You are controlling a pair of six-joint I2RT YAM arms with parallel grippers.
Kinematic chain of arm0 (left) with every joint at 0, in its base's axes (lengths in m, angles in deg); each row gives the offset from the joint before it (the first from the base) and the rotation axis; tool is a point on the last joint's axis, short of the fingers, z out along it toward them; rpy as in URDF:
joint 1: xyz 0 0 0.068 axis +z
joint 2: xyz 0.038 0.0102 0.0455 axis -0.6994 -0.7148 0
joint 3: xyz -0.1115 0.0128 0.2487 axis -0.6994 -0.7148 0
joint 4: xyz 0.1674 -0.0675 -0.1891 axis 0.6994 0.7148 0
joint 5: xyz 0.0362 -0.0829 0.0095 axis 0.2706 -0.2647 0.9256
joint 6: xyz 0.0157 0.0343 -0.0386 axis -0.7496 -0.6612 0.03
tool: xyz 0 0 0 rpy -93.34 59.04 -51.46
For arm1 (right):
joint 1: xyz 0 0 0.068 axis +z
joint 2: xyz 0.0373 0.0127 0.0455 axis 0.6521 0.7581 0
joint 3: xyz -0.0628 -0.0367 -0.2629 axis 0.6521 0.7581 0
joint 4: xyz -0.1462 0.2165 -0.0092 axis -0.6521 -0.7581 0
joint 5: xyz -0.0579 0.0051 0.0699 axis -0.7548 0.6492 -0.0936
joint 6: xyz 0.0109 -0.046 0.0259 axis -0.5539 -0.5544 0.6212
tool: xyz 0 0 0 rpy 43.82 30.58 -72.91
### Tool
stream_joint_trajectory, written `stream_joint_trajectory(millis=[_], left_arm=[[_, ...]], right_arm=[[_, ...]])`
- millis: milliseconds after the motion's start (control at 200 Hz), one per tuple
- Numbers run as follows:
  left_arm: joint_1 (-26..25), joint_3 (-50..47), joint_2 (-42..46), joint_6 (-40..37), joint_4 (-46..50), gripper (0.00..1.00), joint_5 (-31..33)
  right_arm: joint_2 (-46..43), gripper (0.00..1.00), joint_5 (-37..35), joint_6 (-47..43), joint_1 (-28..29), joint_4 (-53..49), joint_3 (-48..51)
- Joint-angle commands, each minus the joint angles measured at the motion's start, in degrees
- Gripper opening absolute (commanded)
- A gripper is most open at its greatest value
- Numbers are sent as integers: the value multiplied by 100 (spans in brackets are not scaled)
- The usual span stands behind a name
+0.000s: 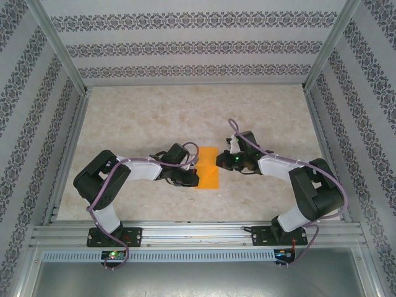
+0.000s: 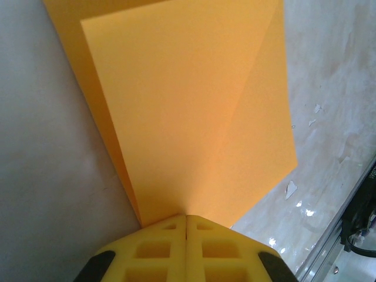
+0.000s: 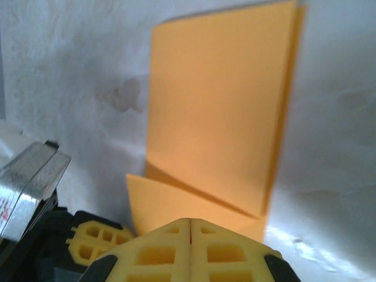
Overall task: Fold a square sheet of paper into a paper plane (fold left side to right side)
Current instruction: Fold the triangle a second time at the center of the table.
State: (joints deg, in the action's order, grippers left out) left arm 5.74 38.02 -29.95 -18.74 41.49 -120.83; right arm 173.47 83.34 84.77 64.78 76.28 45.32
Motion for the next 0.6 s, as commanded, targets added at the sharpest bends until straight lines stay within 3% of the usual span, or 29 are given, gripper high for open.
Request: stream_joint_trajectory(millis=[0,595], left_arm=[[-48,-160,-21,88,363,0,325],[-17,470,50,130,336,1,-42]], right_arm=[[305,0,102,312,259,406,21],[972,0,-358,65,247,-239,6]])
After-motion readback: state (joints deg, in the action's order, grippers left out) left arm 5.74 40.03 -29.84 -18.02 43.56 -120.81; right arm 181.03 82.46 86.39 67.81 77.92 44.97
